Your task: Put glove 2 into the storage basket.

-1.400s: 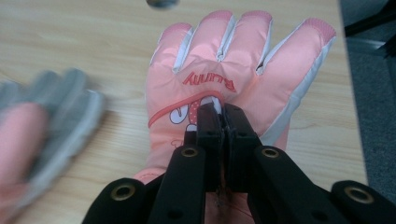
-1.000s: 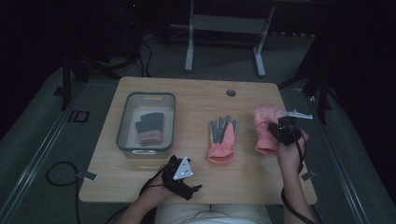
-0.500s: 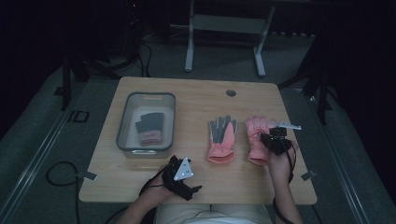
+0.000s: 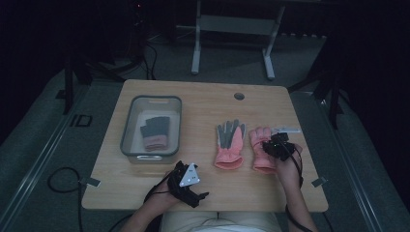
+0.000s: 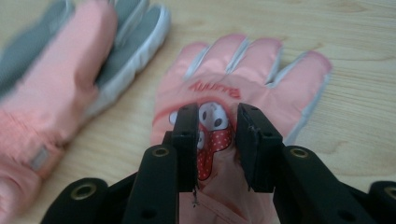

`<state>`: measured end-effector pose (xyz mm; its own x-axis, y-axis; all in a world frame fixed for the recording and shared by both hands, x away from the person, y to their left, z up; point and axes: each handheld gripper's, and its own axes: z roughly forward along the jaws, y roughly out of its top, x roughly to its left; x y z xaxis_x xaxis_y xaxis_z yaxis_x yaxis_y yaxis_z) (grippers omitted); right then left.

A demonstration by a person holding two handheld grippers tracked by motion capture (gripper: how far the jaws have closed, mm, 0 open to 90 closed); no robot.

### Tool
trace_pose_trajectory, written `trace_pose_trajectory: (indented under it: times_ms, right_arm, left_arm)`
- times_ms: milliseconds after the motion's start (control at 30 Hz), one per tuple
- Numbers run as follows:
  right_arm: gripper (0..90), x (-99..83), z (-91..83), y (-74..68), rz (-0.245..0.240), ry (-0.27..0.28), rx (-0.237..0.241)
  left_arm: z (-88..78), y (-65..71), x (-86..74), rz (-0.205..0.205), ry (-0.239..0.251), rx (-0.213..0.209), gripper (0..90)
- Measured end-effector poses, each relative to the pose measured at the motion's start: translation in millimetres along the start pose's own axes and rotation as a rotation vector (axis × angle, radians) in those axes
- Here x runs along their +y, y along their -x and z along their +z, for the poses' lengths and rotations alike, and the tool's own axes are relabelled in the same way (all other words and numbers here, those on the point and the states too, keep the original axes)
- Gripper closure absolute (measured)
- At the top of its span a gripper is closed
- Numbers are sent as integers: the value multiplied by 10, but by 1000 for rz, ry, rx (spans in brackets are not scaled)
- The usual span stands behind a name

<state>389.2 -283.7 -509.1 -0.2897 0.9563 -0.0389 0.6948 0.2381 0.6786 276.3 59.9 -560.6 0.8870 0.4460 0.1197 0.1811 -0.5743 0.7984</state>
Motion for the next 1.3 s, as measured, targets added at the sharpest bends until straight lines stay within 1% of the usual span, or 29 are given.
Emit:
trace_pose_trajectory:
  times_ms: [33,67,100,167,200,233,300,333,400,500,533,567,600,633,667,700,800,867,933,967,1000,1033,1100,1133,1167,1200,1300]
  right_arm:
    - [665,-28,35,14,-45,-9,0]
    - [665,-28,35,14,-45,-9,0]
    - [657,-49,44,30,-61,-11,-1]
    - [658,-56,41,38,-67,-8,0]
    - [668,-71,46,45,-85,-2,-15]
    - [680,-78,49,48,-93,3,-9]
    - [697,-84,54,57,-87,5,-7]
    - [744,-97,71,69,-84,2,1]
    - [786,-111,92,67,-79,-3,1]
    - [811,-126,108,53,-79,1,-1]
    - [840,-139,112,56,-56,12,0]
    - [840,-139,112,56,-56,12,0]
    - [851,-145,113,57,-45,18,0]
    - [865,-151,104,60,-23,29,1]
    - [865,-151,104,60,-23,29,1]
    - [872,-126,54,72,12,37,1]
    - [874,-37,-80,49,32,61,-27]
    - [874,64,-194,27,54,81,-30]
    - [874,199,-338,-27,63,112,-30]
    - [874,199,-338,-27,63,112,-30]
    - [873,330,-461,-107,65,139,-24]
    - [874,379,-502,-145,67,149,-22]
    - [874,515,-598,-279,70,172,-13]
    - [874,564,-628,-338,76,181,-5]
    - [874,564,-628,-338,76,181,-5]
    - [873,634,-656,-456,77,185,-3]
    - [874,698,-640,-658,88,191,19]
  left_arm:
    - [1,1,-1,-1,0,-1,9]
    - [1,1,-1,-1,0,-1,9]
    - [3,-2,-1,-1,-1,-1,9]
    - [3,-2,-1,-1,0,-2,8]
    - [5,-1,-1,-1,0,-3,9]
    - [8,0,-2,2,-2,-3,9]
    - [9,1,-2,3,-3,-3,8]
    - [10,1,-2,5,-4,-4,9]
    - [11,2,-4,5,-4,-5,8]
    - [8,5,-7,7,-5,-7,9]
    - [8,9,-7,7,-5,-7,9]
    - [8,9,-7,7,-5,-7,9]
    - [10,10,-7,7,-4,-9,9]
    - [14,11,-5,7,-4,-9,9]
    - [14,11,-5,7,-4,-9,9]
    - [12,5,-5,5,-4,-11,9]
    - [12,2,-6,1,-2,-10,9]
    - [11,1,-5,-3,-2,-8,9]
    - [10,4,-3,-4,1,-8,9]
    - [10,4,-3,-4,1,-8,8]
    - [8,-3,-6,-7,7,-12,9]
    - [6,-11,-5,-9,8,-11,9]
    - [5,-15,-5,-11,9,-10,9]
    - [6,-16,-4,-11,9,-10,9]
    - [7,-15,-4,-11,8,-8,9]
    - [9,-13,-2,-9,7,-7,9]
    - [17,-2,-1,-4,0,-4,8]
